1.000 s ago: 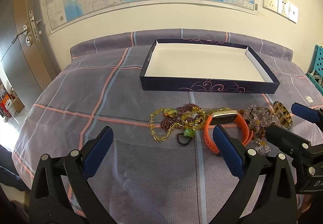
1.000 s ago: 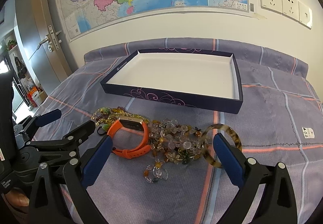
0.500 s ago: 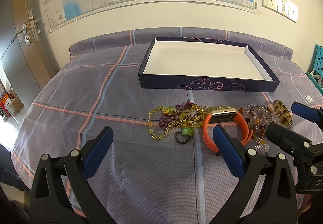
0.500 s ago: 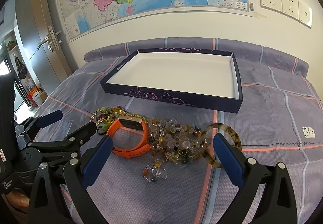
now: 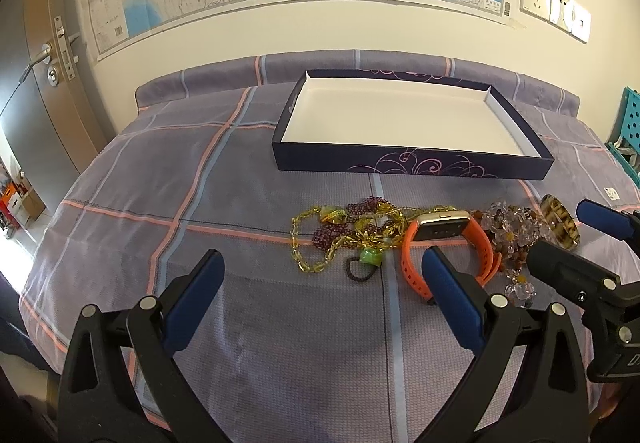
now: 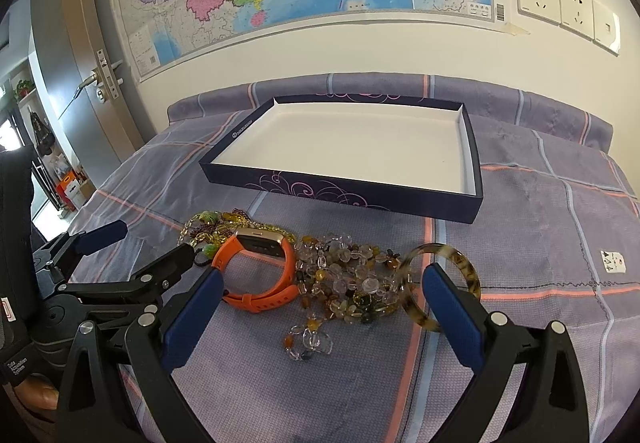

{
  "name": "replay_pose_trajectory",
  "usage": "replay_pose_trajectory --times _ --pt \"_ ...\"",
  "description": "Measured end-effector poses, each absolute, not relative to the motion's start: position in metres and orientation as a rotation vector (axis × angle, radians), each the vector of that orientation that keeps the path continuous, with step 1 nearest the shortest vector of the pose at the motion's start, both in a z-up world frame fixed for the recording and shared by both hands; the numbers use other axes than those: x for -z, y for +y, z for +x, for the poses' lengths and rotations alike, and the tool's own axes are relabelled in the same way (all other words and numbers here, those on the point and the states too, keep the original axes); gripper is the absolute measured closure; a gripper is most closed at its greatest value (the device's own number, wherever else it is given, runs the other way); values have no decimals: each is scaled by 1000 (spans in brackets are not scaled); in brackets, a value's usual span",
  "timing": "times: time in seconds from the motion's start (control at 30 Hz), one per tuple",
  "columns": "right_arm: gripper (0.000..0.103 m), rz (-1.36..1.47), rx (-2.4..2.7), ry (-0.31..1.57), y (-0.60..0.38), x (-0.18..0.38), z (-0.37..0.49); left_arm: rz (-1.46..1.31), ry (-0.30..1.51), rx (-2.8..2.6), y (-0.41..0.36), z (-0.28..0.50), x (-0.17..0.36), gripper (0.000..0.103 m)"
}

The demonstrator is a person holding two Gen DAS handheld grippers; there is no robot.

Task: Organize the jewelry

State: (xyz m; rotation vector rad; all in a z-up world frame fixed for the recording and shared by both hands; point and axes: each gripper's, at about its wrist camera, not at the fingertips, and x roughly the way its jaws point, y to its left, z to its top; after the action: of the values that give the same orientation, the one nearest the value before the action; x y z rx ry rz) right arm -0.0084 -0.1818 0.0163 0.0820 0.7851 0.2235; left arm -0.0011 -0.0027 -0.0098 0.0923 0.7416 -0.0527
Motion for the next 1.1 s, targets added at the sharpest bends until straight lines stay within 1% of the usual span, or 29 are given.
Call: replay_pose_trajectory --times 0.8,0.97,1.1 --pt "7 77 -231 786 -187 -18 -7 84 757 67 -3 0 13 6" --pt "7 107 -222 783 -207 -22 -8 78 777 108 -5 5 15 6" --pt "10 97 -174 780 -231 -26 -8 89 786 145 -10 8 16 7"
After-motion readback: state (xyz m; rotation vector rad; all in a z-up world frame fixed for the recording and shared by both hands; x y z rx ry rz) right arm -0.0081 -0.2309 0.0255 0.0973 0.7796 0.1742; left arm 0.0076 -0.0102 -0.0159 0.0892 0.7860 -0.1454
